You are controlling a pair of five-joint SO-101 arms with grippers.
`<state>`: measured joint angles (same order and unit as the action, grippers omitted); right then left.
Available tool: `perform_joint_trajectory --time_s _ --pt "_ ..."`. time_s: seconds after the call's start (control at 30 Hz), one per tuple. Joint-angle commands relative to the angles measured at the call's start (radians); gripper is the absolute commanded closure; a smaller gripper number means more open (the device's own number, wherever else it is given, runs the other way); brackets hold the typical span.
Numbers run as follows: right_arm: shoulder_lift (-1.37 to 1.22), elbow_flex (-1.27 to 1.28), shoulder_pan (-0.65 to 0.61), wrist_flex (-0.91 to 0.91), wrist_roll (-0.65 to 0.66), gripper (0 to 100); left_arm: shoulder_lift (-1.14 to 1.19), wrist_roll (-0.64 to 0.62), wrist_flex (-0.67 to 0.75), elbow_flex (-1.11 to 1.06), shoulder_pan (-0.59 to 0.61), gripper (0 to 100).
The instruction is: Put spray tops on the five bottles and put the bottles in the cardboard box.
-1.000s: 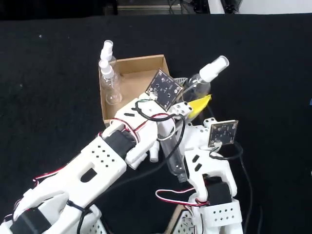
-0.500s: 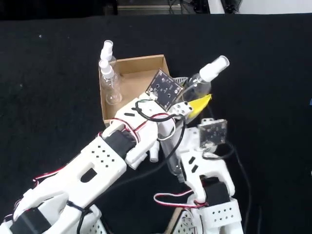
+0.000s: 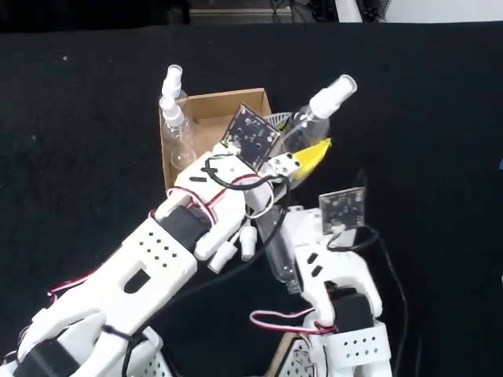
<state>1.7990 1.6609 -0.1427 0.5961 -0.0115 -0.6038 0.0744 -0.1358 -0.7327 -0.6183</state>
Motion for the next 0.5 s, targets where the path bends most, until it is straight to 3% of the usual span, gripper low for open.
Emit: perform_joint_trajectory --time_s 0.0,0.1,0.23,0.4,0.47 --pt "0.047 -0.070 0.123 0.003 0.008 59.2 -0.133 -0.006 0.011 0.038 0.007 97" --pt "0.047 -0.065 0.167 0.003 0.008 65.5 -0.222 -0.006 0.008 0.008 0.013 97" --pt "0.047 -0.062 0.166 0.002 0.008 77.5 -0.336 -0.009 -0.138 -0.041 0.045 97" --pt "0.047 -0.045 0.166 -0.009 0.008 99.4 -0.471 -0.132 -0.282 -0.056 0.074 97" --pt "0.047 -0.033 0.166 -0.026 0.008 95.3 -0.517 -0.167 -0.321 -0.064 0.101 97"
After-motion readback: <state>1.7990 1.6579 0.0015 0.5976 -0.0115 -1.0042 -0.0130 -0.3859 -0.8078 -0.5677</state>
